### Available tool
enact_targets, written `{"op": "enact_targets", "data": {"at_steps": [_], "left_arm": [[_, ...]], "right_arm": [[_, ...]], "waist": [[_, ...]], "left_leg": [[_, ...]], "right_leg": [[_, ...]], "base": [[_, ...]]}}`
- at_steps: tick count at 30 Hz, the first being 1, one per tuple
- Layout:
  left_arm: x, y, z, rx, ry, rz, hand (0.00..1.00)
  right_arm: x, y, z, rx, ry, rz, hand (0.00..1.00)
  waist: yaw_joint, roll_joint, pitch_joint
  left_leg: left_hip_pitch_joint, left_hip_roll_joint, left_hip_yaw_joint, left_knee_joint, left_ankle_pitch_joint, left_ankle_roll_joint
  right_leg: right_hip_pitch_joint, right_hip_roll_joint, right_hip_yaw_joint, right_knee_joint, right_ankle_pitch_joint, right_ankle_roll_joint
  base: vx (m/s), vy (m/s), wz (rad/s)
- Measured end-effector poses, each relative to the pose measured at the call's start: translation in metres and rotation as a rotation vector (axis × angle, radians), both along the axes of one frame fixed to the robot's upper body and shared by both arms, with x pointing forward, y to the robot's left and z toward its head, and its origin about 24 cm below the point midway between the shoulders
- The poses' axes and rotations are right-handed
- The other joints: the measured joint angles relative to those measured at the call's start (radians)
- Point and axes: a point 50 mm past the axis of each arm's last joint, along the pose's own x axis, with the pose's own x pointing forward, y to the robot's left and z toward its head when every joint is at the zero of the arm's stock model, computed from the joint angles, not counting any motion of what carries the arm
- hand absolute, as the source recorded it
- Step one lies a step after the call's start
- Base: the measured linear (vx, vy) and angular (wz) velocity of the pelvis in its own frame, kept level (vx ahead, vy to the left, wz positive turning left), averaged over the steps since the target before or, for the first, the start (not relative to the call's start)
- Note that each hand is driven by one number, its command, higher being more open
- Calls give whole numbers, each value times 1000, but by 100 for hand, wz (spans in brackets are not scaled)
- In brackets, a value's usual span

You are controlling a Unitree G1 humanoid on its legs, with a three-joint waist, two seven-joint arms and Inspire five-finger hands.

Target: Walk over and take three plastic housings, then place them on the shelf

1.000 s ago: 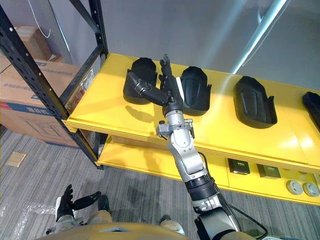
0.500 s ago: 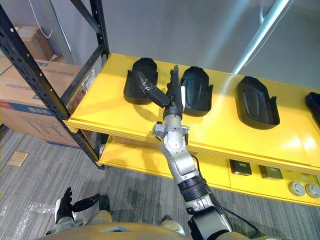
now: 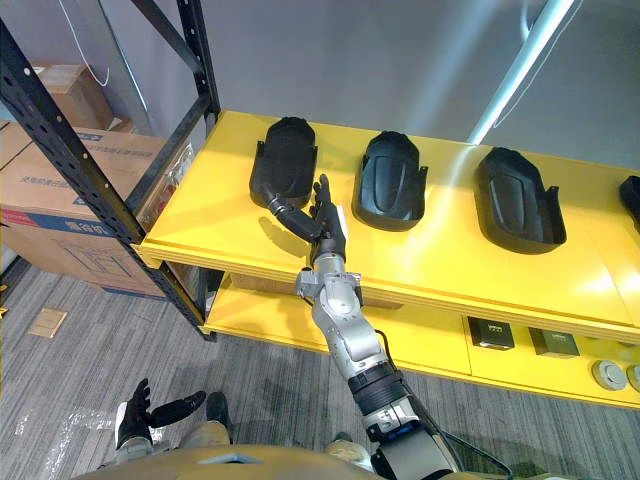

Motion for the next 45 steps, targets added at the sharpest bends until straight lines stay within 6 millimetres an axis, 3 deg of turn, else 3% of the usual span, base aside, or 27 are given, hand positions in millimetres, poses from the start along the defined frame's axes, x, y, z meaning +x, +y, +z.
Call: {"op": "enact_targets", "data": {"at_steps": [18, 45], "left_arm": [[2, -5, -1, -11, 7, -28, 100], [2, -6, -2, -23, 14, -37, 100]], "right_arm": [[16, -5, -3, -25, 19, 12, 100], [22, -1, 1, 7, -5, 55, 100]], "waist": [[0, 22, 8], [1, 22, 9]], "left_leg": [[20, -17, -34, 0, -9, -1], [21, -16, -31, 0, -12, -8]], "right_leg": [[31, -13, -36, 14, -26, 3], [35, -13, -39, 14, -24, 6]], "base": [[-6, -11, 5], [10, -5, 0]]}}
